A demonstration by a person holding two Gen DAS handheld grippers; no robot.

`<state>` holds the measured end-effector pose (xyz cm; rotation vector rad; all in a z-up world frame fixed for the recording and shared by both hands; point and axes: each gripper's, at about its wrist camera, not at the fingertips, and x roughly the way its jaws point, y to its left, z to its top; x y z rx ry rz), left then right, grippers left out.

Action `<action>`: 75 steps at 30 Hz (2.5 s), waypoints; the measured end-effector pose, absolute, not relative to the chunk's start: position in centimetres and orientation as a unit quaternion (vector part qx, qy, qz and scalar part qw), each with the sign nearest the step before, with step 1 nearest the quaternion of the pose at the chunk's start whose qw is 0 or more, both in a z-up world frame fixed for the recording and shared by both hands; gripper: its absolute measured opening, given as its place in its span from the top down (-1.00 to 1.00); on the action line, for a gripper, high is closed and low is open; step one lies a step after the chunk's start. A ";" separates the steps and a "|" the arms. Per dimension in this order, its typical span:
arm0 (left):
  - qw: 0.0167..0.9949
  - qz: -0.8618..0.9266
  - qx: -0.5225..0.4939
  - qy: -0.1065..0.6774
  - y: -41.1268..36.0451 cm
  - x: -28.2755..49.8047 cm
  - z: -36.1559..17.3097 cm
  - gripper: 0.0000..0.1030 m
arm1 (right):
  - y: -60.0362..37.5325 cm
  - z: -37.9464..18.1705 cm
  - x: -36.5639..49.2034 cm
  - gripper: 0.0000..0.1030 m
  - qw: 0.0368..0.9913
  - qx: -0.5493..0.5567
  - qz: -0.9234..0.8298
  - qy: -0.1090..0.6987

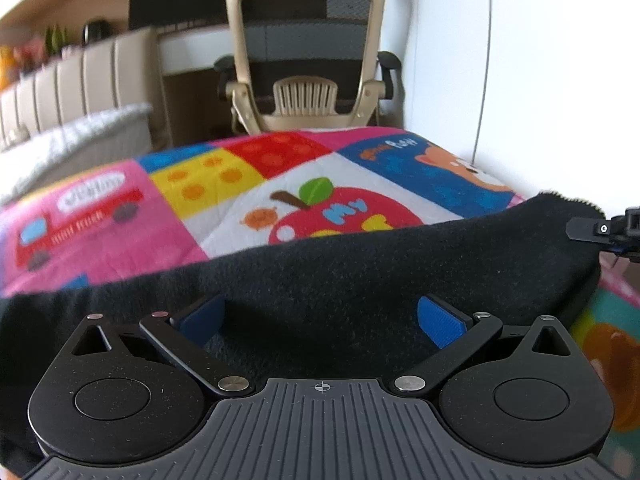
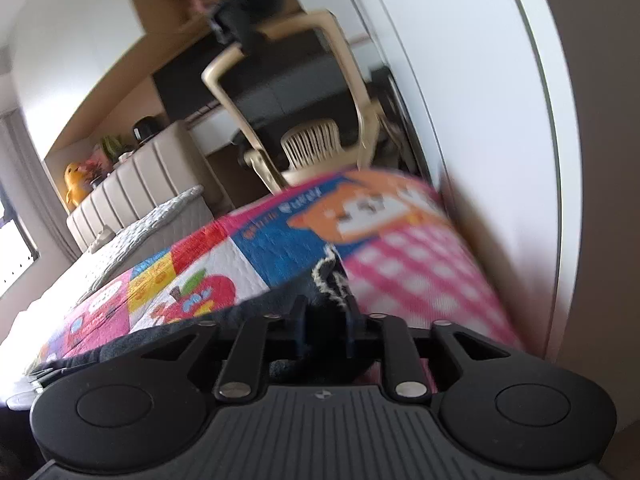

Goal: Fold clothes

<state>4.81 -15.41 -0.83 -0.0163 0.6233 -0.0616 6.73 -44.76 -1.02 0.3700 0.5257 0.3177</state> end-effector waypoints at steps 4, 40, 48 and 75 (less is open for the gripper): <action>0.941 -0.048 -0.075 0.327 -13.7 5.0 -0.2 -1.00 | -45.7 -0.7 6.4 0.68 0.923 0.205 0.148 0.290; 0.927 -0.102 -0.010 0.360 -23.3 10.0 6.4 -1.00 | -33.6 0.1 1.7 0.69 0.933 -0.219 0.194 0.209; 0.911 -0.112 0.050 0.394 -25.6 11.9 3.5 -0.83 | -34.0 0.4 0.8 0.54 0.929 -0.213 0.223 0.204; 0.910 -0.130 -0.049 0.390 -19.7 11.4 1.2 -0.63 | -42.2 -2.2 6.1 0.33 0.860 0.259 0.248 0.362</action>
